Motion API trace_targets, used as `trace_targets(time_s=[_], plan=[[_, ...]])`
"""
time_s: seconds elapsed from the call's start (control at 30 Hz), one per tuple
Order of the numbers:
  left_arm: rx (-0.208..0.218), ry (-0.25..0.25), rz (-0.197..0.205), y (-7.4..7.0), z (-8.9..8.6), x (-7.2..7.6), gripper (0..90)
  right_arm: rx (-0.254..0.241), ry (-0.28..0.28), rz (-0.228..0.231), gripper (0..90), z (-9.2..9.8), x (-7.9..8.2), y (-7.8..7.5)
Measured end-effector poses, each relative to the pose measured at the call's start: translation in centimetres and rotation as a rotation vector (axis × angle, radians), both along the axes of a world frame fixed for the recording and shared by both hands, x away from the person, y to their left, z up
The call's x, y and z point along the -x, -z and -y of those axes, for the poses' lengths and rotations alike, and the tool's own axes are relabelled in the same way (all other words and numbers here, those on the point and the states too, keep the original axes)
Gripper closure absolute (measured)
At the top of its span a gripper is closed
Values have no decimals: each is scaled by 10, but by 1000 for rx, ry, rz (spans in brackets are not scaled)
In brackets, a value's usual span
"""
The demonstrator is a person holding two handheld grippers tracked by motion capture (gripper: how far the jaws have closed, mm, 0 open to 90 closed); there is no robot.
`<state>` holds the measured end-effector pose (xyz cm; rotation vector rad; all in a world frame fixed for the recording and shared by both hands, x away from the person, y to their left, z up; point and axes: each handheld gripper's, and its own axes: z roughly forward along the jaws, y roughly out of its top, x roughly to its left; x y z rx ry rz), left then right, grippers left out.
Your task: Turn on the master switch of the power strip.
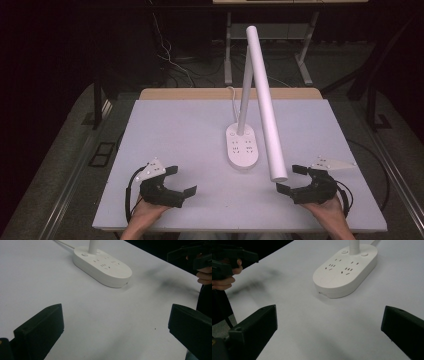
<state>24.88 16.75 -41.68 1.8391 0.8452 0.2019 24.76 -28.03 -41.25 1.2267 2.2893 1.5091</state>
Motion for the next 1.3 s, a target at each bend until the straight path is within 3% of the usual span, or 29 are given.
trace_targets(time_s=[0.77, 1.13, 1.3], plan=[[-3, -4, -17, -3, -3, 0, 0, 38, -31, -18, 1, 0, 0, 1], [-47, 13, -17, -11, 0, -2, 0, 47, -38, -27, 1, 0, 0, 2], [-48, 26, -48, -13, -2, -5, 0, 49, -39, -26, 1, 0, 0, 3]])
